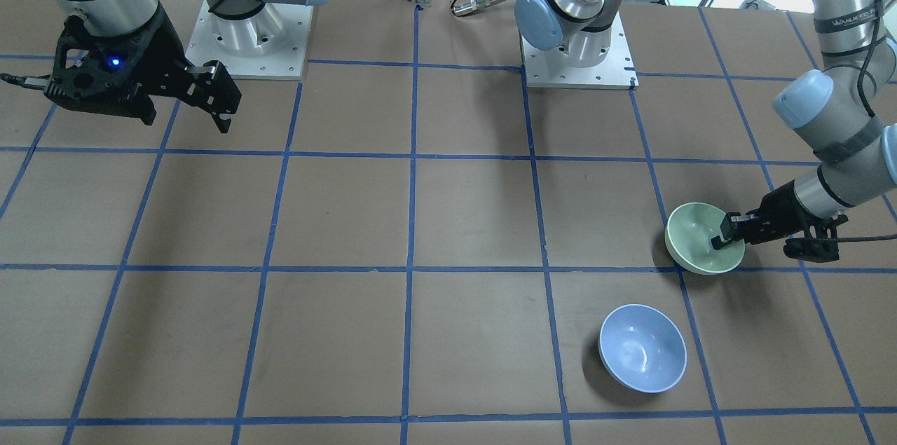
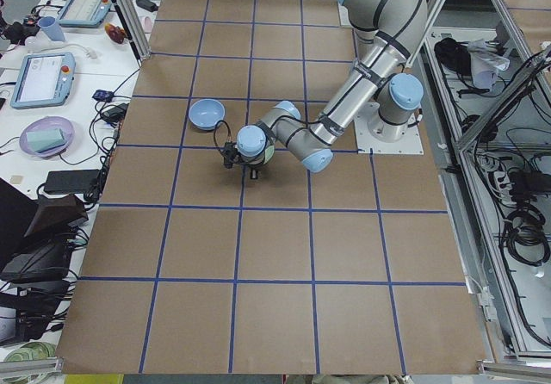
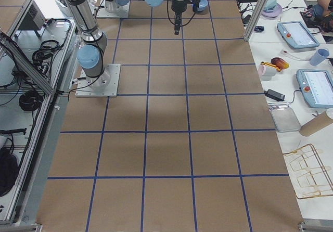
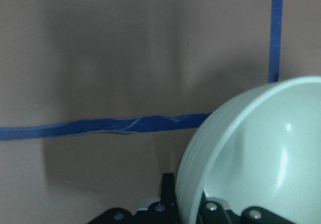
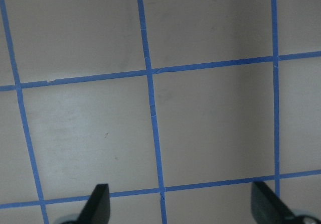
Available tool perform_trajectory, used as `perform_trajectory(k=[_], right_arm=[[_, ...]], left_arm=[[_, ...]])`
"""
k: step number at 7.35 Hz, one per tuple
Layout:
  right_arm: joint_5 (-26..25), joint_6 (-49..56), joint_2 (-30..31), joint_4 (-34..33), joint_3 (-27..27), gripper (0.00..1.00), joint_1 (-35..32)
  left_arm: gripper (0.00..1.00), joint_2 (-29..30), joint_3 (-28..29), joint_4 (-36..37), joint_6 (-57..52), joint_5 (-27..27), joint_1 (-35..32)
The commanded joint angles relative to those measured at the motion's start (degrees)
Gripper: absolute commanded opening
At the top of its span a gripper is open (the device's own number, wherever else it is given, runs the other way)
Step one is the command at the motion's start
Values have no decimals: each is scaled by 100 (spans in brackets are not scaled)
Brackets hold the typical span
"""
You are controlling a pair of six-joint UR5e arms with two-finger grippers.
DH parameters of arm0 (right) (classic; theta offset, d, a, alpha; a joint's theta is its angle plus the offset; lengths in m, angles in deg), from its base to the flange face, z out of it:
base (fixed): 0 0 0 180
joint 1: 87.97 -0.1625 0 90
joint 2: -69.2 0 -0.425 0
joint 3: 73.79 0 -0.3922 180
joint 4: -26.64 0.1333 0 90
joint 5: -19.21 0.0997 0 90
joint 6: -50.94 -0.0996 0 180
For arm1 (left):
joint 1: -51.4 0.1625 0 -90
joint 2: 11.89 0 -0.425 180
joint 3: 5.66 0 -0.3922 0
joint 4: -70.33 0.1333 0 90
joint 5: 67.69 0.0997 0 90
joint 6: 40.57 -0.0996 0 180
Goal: Stack green bowl on blue bowl
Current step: 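Close the left gripper on the pale green bowl's rim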
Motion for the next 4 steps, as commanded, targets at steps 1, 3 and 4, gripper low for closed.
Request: perform_trajectory(k=[1,3,4], right_arm=[[-4,0,0,0,0,100,0],[-4,0,0,0,0,100,0],[-4,0,0,0,0,100,0]], left_arm=[[0,-4,0,0,-12,-5,0],[0,-4,9,0,-20,-5,0],[0,-56,35,-17,-21,21,0]])
